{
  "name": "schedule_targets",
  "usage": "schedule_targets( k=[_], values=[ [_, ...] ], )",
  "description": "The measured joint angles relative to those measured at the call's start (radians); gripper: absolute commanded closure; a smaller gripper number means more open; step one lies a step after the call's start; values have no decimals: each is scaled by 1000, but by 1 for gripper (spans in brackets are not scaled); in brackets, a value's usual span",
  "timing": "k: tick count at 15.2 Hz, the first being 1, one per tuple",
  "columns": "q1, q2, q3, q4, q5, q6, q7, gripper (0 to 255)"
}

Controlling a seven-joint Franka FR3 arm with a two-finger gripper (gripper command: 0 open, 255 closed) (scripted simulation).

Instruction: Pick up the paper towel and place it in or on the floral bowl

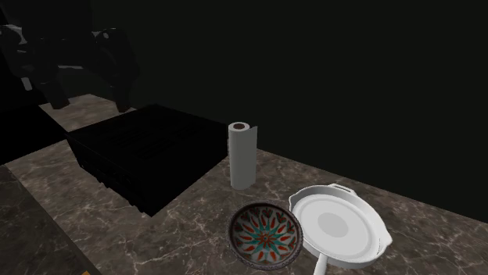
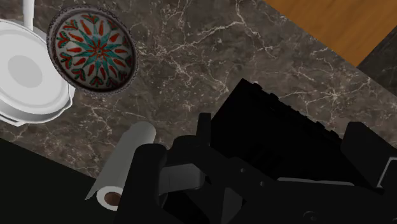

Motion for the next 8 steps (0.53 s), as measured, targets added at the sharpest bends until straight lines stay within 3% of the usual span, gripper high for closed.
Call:
schedule_targets(
  k=[3, 8],
  values=[
    [-1, 28, -25, 2, -19, 25, -48, 0],
    [-4, 117, -124, -2, -83, 116, -240, 0]
  ],
)
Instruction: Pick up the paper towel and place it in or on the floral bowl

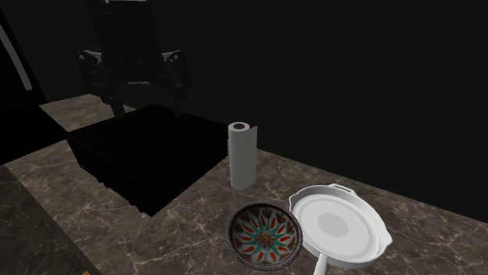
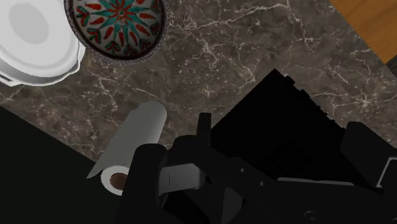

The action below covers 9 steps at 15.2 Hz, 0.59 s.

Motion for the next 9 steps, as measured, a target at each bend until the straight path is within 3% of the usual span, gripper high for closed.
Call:
schedule_targets(
  k=[9],
  values=[
    [18, 289, -167, 115, -52, 182, -359, 0]
  ],
)
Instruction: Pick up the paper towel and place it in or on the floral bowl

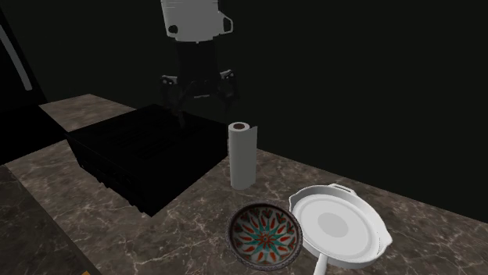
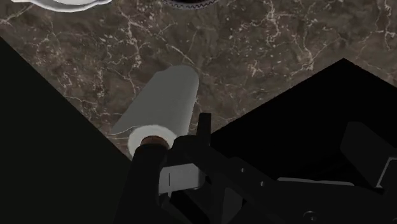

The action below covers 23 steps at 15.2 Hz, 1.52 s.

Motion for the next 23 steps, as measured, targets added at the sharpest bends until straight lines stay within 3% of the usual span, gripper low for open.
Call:
schedule_targets(
  k=[10, 18, 23],
  values=[
    [11, 378, -110, 264, 92, 112, -403, 0],
    [5, 451, -112, 244, 122, 201, -450, 0],
    [4, 457, -113, 241, 125, 211, -453, 0]
  ],
)
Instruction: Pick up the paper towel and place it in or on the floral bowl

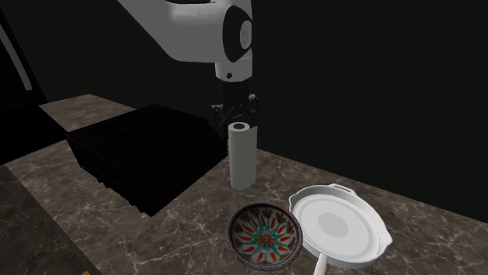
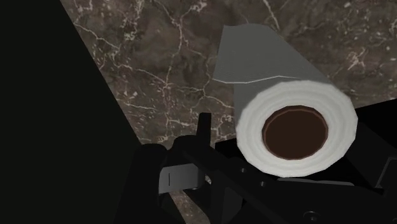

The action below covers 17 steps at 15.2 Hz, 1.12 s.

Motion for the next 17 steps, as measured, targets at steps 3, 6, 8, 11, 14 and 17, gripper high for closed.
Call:
schedule_targets(
  k=[3, 6, 8, 11, 14, 17],
  values=[
    [0, 0, 0, 0, 0, 0, 0, 255],
    [1, -1, 1, 0, 1, 0, 0, 255],
    [1, -1, 1, 1, 1, -1, 0, 255],
    [0, 0, 1, 2, 1, -2, 0, 255],
    [2, -7, 1, 9, -3, -15, 4, 255],
    [2, -24, 0, 28, -11, -50, 9, 255]
  ],
)
